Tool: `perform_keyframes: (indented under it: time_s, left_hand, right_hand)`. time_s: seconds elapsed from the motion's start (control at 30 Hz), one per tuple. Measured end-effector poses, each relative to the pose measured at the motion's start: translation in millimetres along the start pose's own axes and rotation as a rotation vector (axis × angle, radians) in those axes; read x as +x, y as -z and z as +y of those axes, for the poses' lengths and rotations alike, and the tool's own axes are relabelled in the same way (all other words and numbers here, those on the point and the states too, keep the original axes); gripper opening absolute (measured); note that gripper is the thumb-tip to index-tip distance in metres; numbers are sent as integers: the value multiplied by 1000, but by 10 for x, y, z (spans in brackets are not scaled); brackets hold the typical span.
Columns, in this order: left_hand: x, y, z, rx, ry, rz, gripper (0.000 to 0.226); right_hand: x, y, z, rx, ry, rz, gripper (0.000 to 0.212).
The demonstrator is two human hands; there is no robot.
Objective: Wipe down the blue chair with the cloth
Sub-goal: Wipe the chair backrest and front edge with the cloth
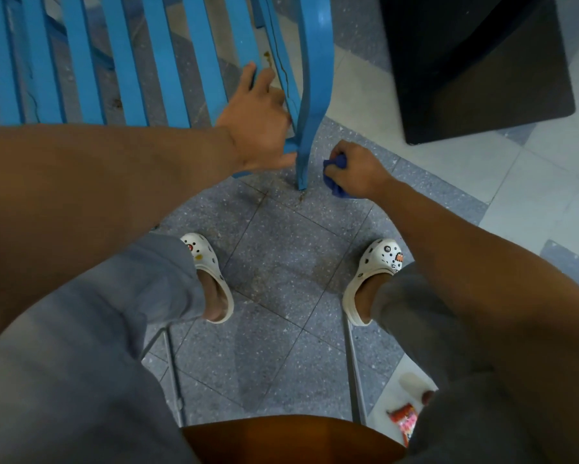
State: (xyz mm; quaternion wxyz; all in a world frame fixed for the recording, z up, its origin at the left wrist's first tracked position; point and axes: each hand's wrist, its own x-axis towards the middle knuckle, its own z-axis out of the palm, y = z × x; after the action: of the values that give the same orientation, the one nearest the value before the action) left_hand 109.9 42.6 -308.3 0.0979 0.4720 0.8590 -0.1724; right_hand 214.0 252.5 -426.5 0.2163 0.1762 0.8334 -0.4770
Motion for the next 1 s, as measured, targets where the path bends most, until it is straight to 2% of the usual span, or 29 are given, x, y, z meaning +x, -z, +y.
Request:
perform_keyframes:
  time_s: [0.07,0.13,0.27,0.4,0.57,0.73,0.87,1.0]
  left_hand:
    - [54,51,47,59,11,-94,85]
    - [77,61,55,85,3,-131,80]
    - [77,-54,-14,31,-50,-17,78]
    - [102,-108,-21,-93,-59,92,84]
    - [105,-102,-23,-112,-34,64,79]
    - [123,-122,-22,-115,-18,81,80]
    - [141,-149,-34,-123,-8,95,78]
    - [150,-165,-36,-121,-15,103,77]
  right_hand:
    - [-72,0,9,142,-37,-61,7]
    - [-124,-44,12,180,-9,-58,10]
    - [-101,-159,18,156,74,68,19]
    - [-11,-201,-33,39,123,127,23]
    - [186,-247,-165,27,176,125,20]
    - [383,-226,-145,-237,112,92,25]
    - [417,-289,-159,-353,78,53,24]
    - [388,-149,-176,-279,193,-10,15]
